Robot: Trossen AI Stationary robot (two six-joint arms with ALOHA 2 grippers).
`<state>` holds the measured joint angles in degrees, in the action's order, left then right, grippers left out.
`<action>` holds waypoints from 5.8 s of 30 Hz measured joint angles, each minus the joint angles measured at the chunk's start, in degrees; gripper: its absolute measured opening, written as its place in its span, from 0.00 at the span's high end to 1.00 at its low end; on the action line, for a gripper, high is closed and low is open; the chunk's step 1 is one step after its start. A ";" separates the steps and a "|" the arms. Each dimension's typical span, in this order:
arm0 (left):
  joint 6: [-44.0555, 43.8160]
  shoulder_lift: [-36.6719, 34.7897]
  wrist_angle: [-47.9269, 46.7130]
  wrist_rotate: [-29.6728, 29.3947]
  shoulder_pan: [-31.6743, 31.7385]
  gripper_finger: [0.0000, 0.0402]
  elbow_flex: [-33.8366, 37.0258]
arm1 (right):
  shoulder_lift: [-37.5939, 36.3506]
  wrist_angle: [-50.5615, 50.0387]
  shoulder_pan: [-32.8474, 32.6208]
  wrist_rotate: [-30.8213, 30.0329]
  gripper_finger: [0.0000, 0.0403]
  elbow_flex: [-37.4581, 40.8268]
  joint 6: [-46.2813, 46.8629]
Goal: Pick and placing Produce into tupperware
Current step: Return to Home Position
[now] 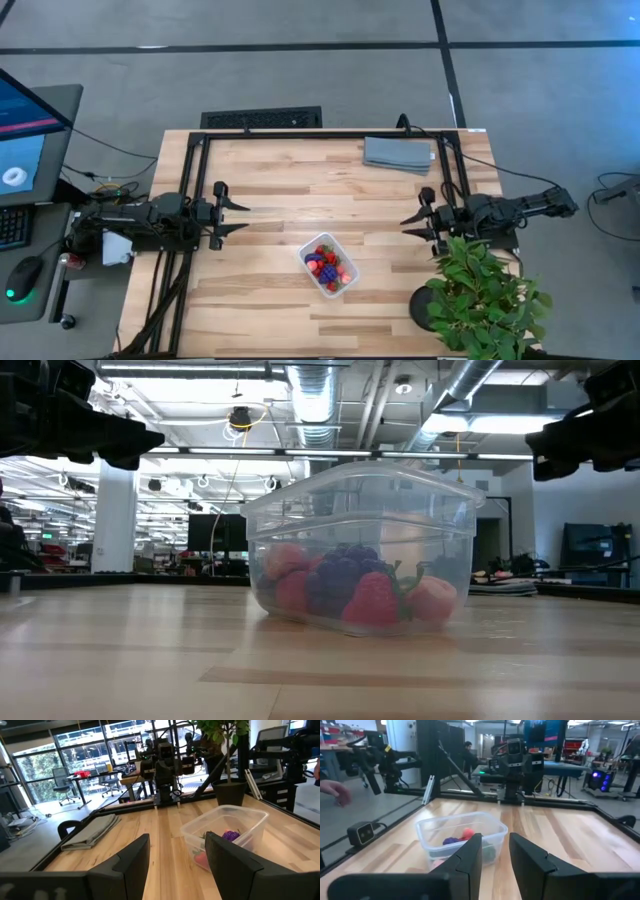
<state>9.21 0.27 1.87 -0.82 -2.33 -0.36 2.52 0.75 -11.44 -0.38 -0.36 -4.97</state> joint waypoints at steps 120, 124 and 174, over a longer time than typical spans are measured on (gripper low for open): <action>0.00 0.00 0.00 0.01 0.00 0.54 0.00 | -2.01 0.74 2.56 -4.16 0.70 0.07 -6.01; 0.00 0.00 0.00 0.02 0.00 0.54 0.00 | -2.01 0.76 2.56 -4.17 0.70 0.07 -6.01; 0.00 0.00 0.00 0.00 0.00 0.54 0.00 | -2.01 0.76 2.56 -4.16 0.70 0.07 -6.01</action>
<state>9.21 0.27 1.87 -0.82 -2.33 -0.36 0.51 1.52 -8.88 -4.54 -0.30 -10.98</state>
